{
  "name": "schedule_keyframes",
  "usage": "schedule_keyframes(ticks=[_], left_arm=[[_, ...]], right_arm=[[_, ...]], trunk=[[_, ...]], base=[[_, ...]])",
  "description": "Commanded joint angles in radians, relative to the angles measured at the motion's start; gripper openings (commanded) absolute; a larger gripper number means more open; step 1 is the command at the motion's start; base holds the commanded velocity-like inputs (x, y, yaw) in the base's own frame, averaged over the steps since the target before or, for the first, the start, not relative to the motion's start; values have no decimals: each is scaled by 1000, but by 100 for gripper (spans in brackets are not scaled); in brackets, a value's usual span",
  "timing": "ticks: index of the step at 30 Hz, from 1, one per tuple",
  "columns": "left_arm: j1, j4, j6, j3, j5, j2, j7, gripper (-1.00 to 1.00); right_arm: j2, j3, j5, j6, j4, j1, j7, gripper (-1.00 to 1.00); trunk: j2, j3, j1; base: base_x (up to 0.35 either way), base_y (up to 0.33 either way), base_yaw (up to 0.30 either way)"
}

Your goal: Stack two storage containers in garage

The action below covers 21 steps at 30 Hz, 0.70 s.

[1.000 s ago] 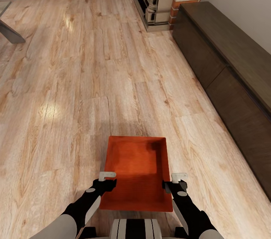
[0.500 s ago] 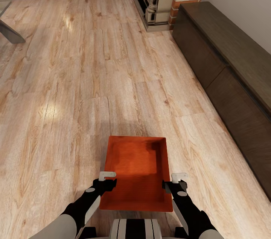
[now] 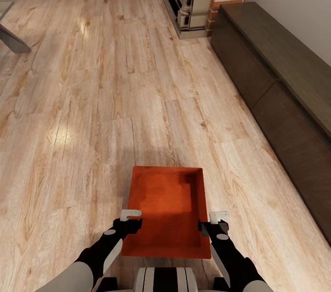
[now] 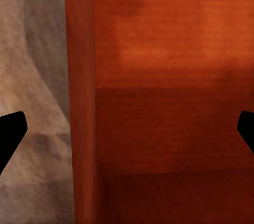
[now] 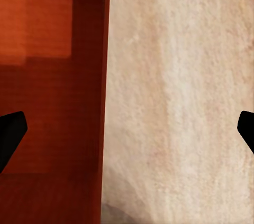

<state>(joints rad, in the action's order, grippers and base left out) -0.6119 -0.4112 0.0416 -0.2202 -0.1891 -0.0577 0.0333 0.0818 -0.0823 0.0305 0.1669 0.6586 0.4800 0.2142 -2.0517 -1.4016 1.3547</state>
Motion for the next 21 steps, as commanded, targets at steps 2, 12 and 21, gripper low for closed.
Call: schedule_keyframes(ticks=[2, 12, 21], left_arm=[[0, -2, 4, -7, -10, 1, 4, 100], [0, -1, 3, -7, -10, 1, 4, 100], [0, -1, 3, -6, -10, 16, 6, 100]], right_arm=[[0, -4, 3, 8, 2, 0, 6, 100], [0, -4, 3, 8, 2, 0, 7, 100], [0, -4, 3, 8, 3, 0, 7, 100]], trunk=[[0, 0, 0], [0, 0, 0], [0, 0, 0]], base=[[0, 0, 0], [0, 0, 0], [0, 0, 0]])
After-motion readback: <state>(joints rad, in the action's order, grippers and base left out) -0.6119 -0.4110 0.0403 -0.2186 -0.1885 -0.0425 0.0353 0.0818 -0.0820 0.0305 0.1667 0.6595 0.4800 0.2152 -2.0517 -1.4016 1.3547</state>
